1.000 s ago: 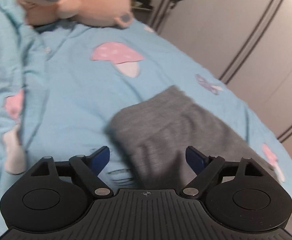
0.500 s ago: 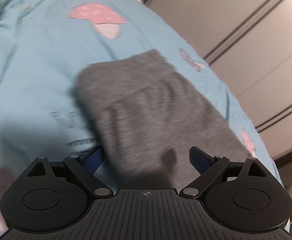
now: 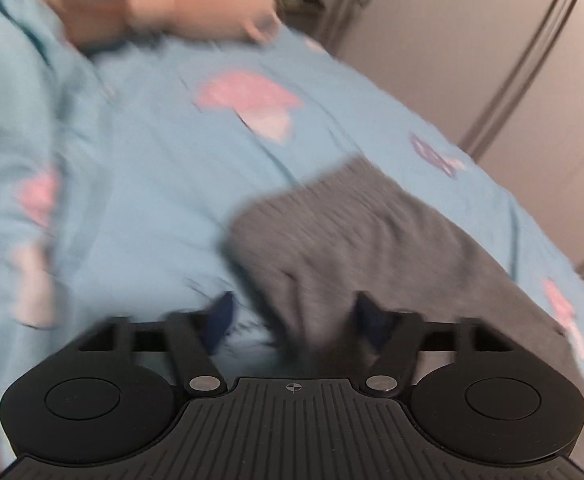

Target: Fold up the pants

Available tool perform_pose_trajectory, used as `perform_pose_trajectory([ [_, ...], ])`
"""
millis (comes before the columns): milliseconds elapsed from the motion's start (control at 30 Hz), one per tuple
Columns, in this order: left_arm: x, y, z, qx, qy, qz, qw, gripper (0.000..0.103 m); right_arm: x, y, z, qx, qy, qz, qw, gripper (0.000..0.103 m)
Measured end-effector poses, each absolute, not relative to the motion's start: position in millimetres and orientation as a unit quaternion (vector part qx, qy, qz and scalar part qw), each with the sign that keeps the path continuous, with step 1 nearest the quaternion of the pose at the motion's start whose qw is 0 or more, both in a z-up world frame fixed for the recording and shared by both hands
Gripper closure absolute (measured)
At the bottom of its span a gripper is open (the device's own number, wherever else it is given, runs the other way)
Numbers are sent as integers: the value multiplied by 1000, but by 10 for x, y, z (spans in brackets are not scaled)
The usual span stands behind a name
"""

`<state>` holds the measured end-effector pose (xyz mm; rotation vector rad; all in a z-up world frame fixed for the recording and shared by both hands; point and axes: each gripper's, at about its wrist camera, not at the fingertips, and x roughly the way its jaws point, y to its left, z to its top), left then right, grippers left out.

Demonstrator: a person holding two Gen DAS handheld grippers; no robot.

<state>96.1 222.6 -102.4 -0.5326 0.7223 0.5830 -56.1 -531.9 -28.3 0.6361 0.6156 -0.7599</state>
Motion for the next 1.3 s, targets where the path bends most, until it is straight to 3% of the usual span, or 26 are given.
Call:
perform_pose_trajectory([
  [67,903,2074,-856,-207,320,282,880,16,-540,-5304,-274,268,315,-403,817,47],
  [167,908,1676,-660,-142,290,249,913,3,-572,-5201,-44,252,272,-407,835,47],
  [233,989,1438,-659,-127,288,216,924,3,-426,-5019,141,247,257,-365,860,46],
  [400,1235,976,-1020,-106,369,179,906,3,384,-4328,408,304,275,-137,902,26],
  [567,1098,742,-1367,9,397,151,905,3,1568,-3294,415,308,359,81,877,24],
  [700,1050,943,-1427,-51,393,129,909,1,2462,-2507,218,301,436,188,827,24],
  [833,1040,875,-1460,-23,393,124,911,0,3061,-1937,13,294,487,224,791,22],
  [1033,1037,897,-1481,-29,389,116,914,0,3344,-1562,-353,269,588,251,720,20],
  [1167,1067,903,-1488,-31,386,116,915,0,3269,-1516,-367,322,612,311,652,5],
  [1300,1064,900,-1484,-32,385,118,915,0,3406,-1301,-473,309,645,298,633,3],
])
